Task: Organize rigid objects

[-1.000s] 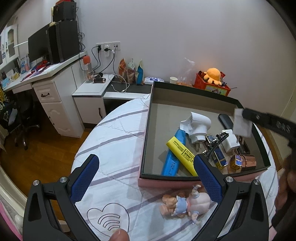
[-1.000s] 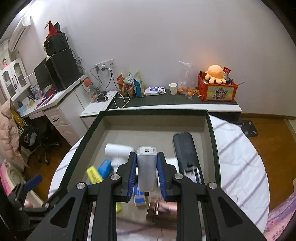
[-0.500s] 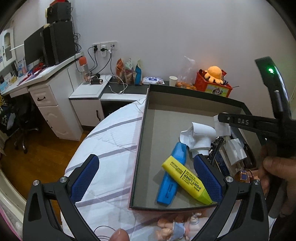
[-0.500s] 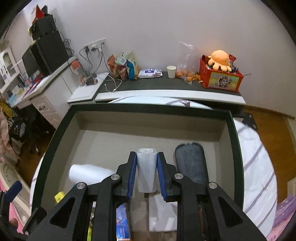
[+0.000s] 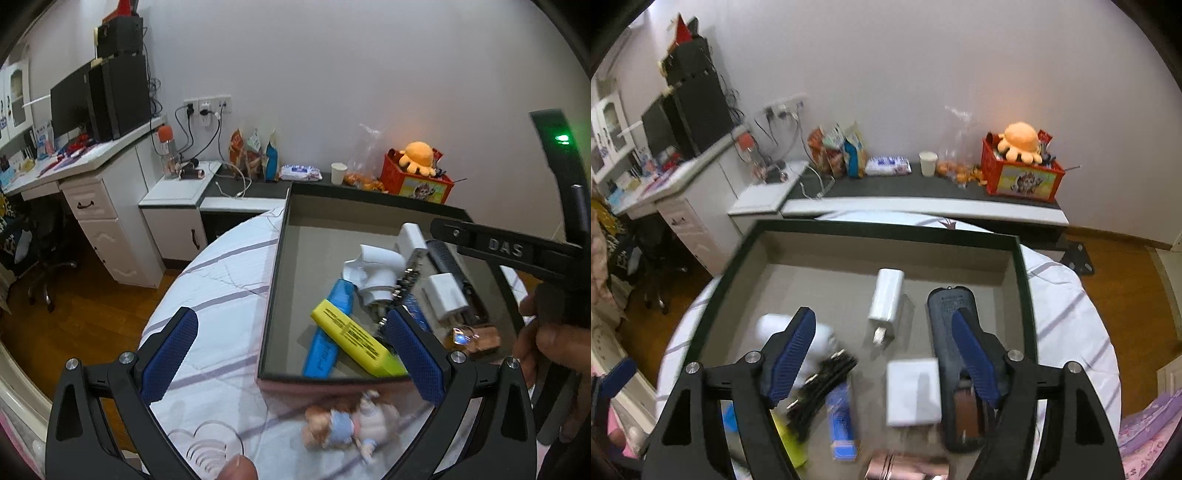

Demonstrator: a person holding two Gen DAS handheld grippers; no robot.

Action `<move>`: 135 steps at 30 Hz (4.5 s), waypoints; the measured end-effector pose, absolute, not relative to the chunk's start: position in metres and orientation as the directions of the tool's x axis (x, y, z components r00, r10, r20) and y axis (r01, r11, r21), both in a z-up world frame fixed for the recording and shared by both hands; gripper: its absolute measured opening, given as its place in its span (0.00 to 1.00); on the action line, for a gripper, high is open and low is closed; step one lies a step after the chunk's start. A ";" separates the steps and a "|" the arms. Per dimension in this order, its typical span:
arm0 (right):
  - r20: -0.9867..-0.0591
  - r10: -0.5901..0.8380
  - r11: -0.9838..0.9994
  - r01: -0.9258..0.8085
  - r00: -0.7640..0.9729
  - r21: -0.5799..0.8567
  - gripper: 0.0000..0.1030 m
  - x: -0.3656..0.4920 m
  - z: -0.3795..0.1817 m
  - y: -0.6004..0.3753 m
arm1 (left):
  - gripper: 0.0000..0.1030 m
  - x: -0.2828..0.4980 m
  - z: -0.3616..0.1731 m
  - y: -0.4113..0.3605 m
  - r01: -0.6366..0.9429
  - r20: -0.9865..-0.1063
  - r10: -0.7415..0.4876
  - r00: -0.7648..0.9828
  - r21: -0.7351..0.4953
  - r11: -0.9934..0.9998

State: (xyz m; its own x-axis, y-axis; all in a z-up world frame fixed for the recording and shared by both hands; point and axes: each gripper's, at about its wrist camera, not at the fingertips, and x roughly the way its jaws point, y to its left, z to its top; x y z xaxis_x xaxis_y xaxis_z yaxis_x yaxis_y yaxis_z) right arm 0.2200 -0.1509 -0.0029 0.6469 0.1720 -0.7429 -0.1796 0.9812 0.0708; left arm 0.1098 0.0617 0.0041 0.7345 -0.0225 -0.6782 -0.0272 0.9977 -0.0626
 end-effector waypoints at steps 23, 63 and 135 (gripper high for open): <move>-0.672 0.140 0.988 -0.058 0.727 0.144 0.80 -0.002 0.007 -0.216 | 1.00 0.003 -0.012 0.031 0.016 -0.711 -0.035 0.702 -0.033 0.999; -0.746 0.177 0.982 -0.067 0.642 0.175 0.80 0.023 -0.030 -0.217 | 0.78 0.087 -0.082 0.021 0.035 -0.810 -0.092 0.580 -0.089 0.995; -0.687 0.161 0.984 -0.063 0.709 0.165 0.80 0.108 0.015 -0.217 | 1.00 0.180 0.036 0.037 0.032 -0.728 -0.038 0.685 -0.022 0.999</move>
State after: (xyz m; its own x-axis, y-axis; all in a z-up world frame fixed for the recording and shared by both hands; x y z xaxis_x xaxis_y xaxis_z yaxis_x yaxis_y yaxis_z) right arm 0.1083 -0.2171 0.0151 0.7086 0.1611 -0.6870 -0.0634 0.9842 0.1654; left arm 0.1803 0.0368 0.0363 0.6846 -0.0378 -0.7279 0.0316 0.9993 -0.0222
